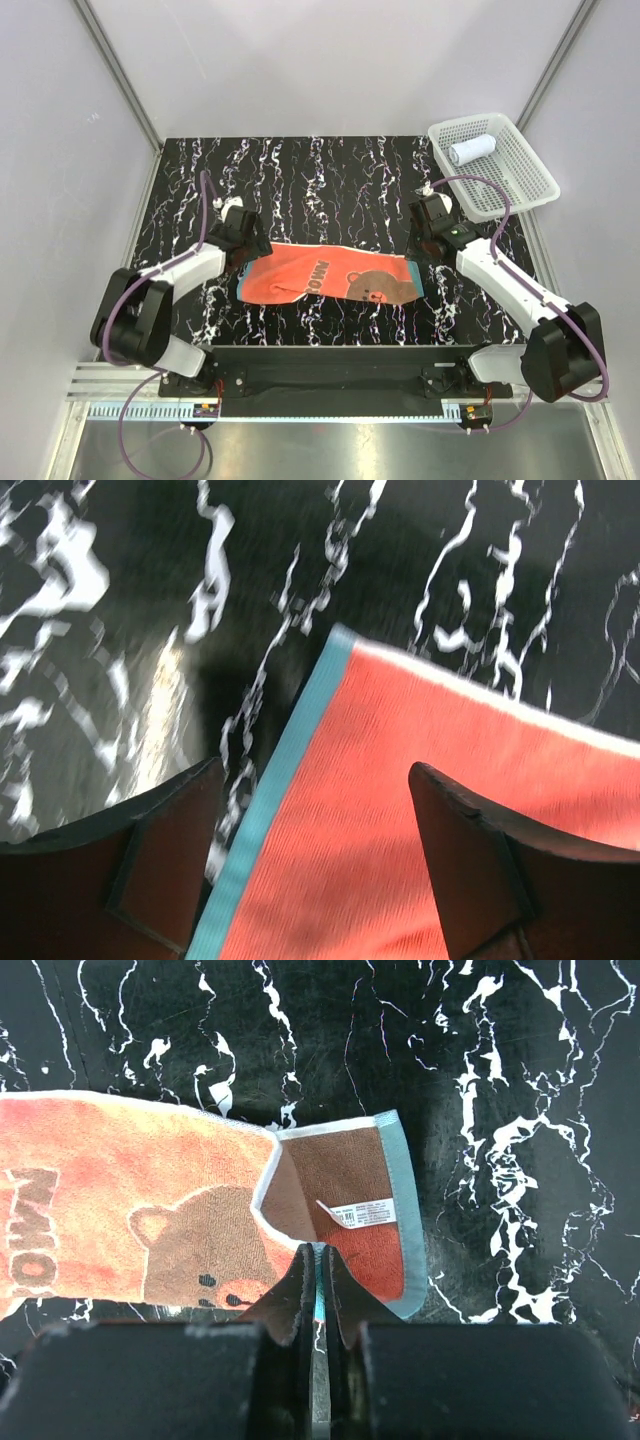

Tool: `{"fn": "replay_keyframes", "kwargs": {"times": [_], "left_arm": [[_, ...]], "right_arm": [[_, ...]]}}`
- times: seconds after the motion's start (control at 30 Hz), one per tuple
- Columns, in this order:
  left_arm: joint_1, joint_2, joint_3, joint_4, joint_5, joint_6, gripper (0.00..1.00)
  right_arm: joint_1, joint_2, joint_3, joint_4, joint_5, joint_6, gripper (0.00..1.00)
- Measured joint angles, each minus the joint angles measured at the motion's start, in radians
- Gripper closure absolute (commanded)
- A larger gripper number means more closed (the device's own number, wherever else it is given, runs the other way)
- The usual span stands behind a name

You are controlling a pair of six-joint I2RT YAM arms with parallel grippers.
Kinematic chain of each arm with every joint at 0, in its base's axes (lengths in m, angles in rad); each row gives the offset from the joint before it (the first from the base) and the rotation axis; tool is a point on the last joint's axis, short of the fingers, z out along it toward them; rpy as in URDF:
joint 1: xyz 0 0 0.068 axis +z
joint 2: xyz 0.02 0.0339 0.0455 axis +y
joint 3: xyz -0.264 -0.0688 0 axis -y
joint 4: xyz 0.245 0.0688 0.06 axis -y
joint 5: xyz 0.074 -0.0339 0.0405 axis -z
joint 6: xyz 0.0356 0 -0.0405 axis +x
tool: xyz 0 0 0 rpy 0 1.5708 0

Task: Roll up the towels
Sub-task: Flatten the towel

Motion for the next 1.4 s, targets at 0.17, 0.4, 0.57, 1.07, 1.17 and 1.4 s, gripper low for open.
{"fn": "replay_keyframes", "kwargs": {"times": [0.17, 0.4, 0.57, 1.07, 1.17, 1.4], "left_arm": [[0.008, 0.124, 0.062, 0.042, 0.005, 0.014, 0.32], [0.014, 0.211, 0.116, 0.056, -0.004, 0.027, 0.32], [0.023, 0.245, 0.144, 0.076, -0.003, 0.036, 0.53], [0.025, 0.267, 0.170, 0.071, 0.016, 0.056, 1.00], [0.025, 0.229, 0.169, 0.025, 0.031, 0.059, 1.00], [0.024, -0.130, 0.169, -0.073, 0.077, 0.101, 1.00]], "right_arm": [[0.000, 0.021, 0.000, 0.008, -0.006, -0.001, 1.00], [0.000, 0.040, 0.000, 0.015, -0.008, -0.002, 1.00], [0.000, 0.058, 0.000, 0.023, -0.020, -0.005, 1.00], [0.000, 0.058, 0.000, 0.036, -0.032, -0.009, 1.00], [0.000, 0.057, 0.018, 0.023, -0.031, -0.012, 1.00], [0.000, -0.074, 0.097, -0.005, -0.031, -0.032, 1.00]]}}
